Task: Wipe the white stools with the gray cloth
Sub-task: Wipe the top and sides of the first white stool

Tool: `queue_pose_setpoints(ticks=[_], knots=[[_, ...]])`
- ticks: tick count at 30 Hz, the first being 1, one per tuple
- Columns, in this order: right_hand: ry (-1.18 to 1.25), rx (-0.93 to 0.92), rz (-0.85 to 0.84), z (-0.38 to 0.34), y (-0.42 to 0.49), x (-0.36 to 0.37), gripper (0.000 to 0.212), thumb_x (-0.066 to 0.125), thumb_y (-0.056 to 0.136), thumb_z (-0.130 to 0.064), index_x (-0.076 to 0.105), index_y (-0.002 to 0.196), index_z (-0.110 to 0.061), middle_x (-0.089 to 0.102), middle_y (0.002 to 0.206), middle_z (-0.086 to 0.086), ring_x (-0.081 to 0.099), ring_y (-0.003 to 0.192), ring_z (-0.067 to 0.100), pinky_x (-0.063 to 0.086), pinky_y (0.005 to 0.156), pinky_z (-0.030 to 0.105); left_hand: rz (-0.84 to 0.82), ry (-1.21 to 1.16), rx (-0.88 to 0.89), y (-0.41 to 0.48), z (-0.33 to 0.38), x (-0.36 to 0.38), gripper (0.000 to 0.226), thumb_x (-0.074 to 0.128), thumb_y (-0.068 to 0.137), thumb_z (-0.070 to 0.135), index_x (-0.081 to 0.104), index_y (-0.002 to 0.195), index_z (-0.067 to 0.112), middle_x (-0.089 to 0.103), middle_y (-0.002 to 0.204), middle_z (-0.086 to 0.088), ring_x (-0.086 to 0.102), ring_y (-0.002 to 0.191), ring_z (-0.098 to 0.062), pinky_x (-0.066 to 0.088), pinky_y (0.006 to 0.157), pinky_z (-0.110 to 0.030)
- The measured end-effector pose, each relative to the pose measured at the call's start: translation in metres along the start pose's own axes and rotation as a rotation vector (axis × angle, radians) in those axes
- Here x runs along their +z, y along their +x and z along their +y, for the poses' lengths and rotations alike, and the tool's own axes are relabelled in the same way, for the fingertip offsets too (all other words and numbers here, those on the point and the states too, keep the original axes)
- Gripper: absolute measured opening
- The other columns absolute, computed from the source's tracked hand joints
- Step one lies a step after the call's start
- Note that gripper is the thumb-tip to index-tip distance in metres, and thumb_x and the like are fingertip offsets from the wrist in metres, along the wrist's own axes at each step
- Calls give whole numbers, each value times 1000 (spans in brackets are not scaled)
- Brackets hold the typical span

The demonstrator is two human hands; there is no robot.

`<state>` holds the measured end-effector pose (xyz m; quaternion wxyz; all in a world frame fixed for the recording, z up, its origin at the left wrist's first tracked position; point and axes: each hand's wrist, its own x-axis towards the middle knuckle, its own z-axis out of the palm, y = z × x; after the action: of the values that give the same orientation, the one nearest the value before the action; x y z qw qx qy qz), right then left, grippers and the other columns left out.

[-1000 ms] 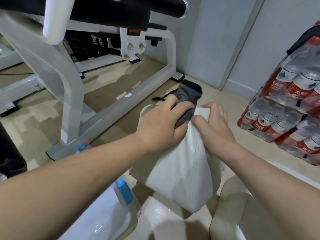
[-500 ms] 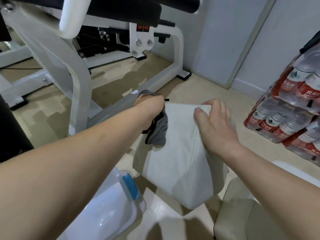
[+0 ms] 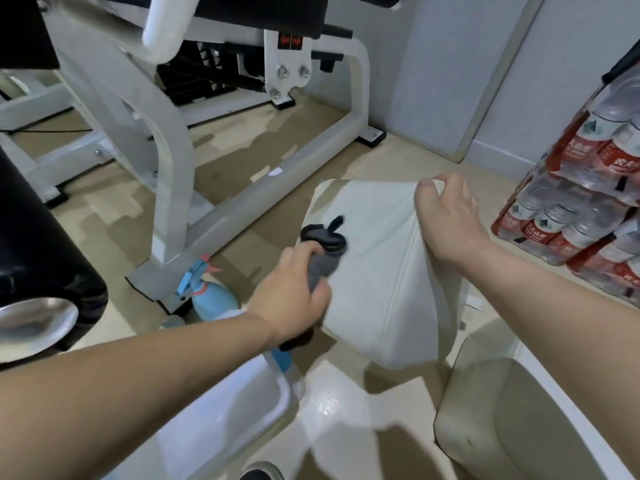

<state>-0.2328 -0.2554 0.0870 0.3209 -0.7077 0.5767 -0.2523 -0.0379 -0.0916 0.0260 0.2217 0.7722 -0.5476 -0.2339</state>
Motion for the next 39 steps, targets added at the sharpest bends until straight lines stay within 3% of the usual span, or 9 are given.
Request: queue_pose_setpoints(ticks=[4, 7, 12, 18, 20, 23, 27, 33, 39], knots=[[22, 66, 42, -1, 2, 0, 48, 32, 107, -43, 42, 146, -16, 42, 151, 11, 30, 146, 29, 25, 109, 41, 123, -45, -439, 29, -23, -30, 37, 48, 101, 34, 45, 130, 11, 56, 127, -12, 61, 110, -37, 47, 87, -37], [22, 98, 54, 5, 3, -4, 51, 31, 104, -47, 44, 144, -18, 44, 146, 10, 33, 144, 29, 27, 109, 43, 257, -238, -258, 50, 19, -49, 34, 50, 100, 34, 50, 129, 15, 63, 116, -4, 64, 98, -27, 48, 74, -25], [22, 13, -54, 7, -2, 9, 31, 23, 107, -39, 47, 125, -30, 42, 133, 2, 34, 138, 30, 21, 105, 33, 95, -112, 148, 74, 117, -46, 52, 48, 96, 52, 41, 148, 48, 57, 138, -9, 55, 128, -31, 44, 101, -36], [321, 55, -218, -1, -6, -11, 52, 26, 97, -65, 69, 123, -52, 53, 144, -6, 46, 140, 18, 35, 121, 43, -32, 215, 68, 64, 124, -50, 104, 50, 67, 101, 38, 151, 39, 56, 137, 0, 56, 127, -23, 49, 91, -41], [314, 136, -63, 6, -2, -12, 41, 38, 106, -57, 61, 139, -48, 42, 153, -5, 40, 146, 19, 30, 123, 41, -37, 192, 53, 55, 122, -51, 97, 59, 68, 94, 40, 145, 38, 56, 132, -1, 57, 123, -25, 52, 94, -42], [301, 534, 78, 31, 7, -7, 81, 54, 87, -81, 48, 155, -36, 36, 163, 6, 38, 149, 34, 30, 125, 53, -19, 139, 36, 46, 117, -53, 81, 63, 71, 86, 40, 136, 42, 54, 118, 1, 58, 109, -25, 54, 92, -43], [634, 775, -80, 89, 12, 9, 137, 64, 28, -110, 63, 140, -30, 75, 125, 5, 74, 108, 35, 58, 98, 52, -12, 73, 30, 38, 108, -52, 82, 64, 73, 85, 36, 141, 48, 53, 120, 3, 53, 111, -20, 50, 92, -38], [685, 792, -149, 53, -11, -6, 80, 66, 74, -89, 73, 119, -23, 80, 106, 8, 74, 88, 28, 45, 61, 37, 120, -17, 140, 12, 105, -32, 72, 70, 72, 77, 44, 132, 48, 53, 114, 11, 49, 106, -11, 43, 85, -31], [655, 636, 45, 97, 59, -2, 129, 83, 15, -97, 67, 130, -40, 66, 138, -4, 66, 125, 26, 51, 103, 52, 170, -88, 148, -27, 82, -13, 75, 72, 75, 75, 41, 136, 43, 51, 128, 20, 53, 109, -5, 43, 84, -28]])
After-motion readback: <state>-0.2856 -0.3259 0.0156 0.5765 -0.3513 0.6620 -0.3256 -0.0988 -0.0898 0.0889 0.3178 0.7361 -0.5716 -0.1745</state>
